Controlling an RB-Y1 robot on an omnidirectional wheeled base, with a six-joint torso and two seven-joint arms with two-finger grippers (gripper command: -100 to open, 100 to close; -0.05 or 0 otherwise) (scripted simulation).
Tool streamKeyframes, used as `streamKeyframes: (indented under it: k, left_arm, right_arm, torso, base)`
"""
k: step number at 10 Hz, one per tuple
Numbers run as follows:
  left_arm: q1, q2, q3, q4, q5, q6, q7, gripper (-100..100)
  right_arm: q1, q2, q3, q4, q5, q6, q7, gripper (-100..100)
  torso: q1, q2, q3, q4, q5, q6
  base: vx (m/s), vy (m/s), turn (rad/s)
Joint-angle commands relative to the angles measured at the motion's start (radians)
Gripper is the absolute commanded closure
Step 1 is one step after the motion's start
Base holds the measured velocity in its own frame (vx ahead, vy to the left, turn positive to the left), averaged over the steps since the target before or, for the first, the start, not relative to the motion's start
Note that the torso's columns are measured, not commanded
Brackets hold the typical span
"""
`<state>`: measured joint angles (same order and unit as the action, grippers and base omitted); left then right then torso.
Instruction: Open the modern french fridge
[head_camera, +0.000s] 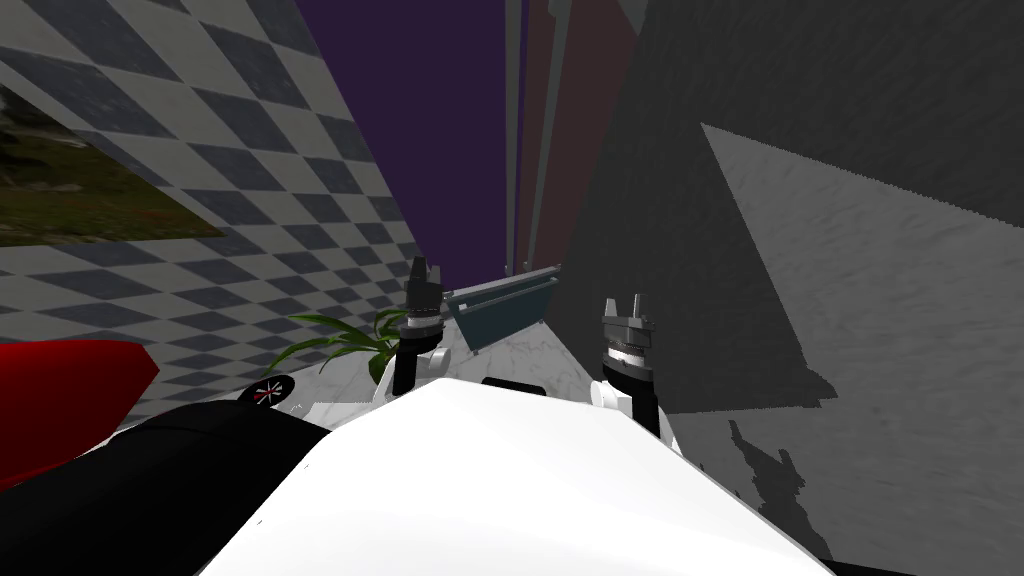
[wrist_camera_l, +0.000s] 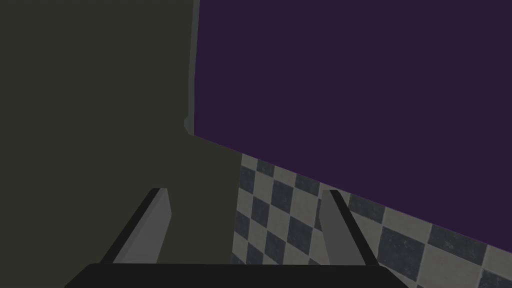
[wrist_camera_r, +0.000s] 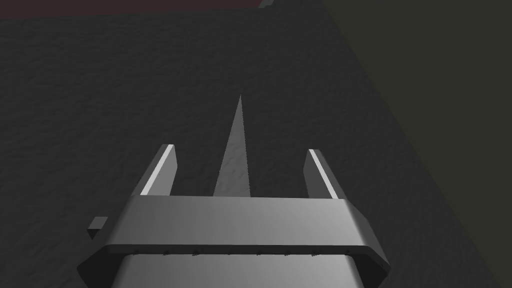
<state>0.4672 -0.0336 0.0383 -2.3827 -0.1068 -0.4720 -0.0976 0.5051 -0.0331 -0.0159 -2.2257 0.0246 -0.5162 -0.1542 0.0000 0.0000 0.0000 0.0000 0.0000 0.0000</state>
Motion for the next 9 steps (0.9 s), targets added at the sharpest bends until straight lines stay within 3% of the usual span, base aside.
streamKeyframes:
  k: [1, 9]
  left_arm:
    - [0.0, 0.0, 0.0, 0.0, 0.0, 0.0, 0.0, 0]
    - [0.0, 0.0, 0.0, 0.0, 0.0, 0.0, 0.0, 0]
  right_arm:
    - [0.0, 0.0, 0.0, 0.0, 0.0, 0.0, 0.0, 0]
    - [0.0, 0.0, 0.0, 0.0, 0.0, 0.0, 0.0, 0]
  torso:
    - [0.0, 0.04, -0.082, 0.041, 0.0, 0.0]
    - [0.0, 0.618, -1.234, 0.617, 0.0, 0.0]
  base:
    - [0.0, 0.0, 0.0]
    - [0.0, 0.0, 0.0]
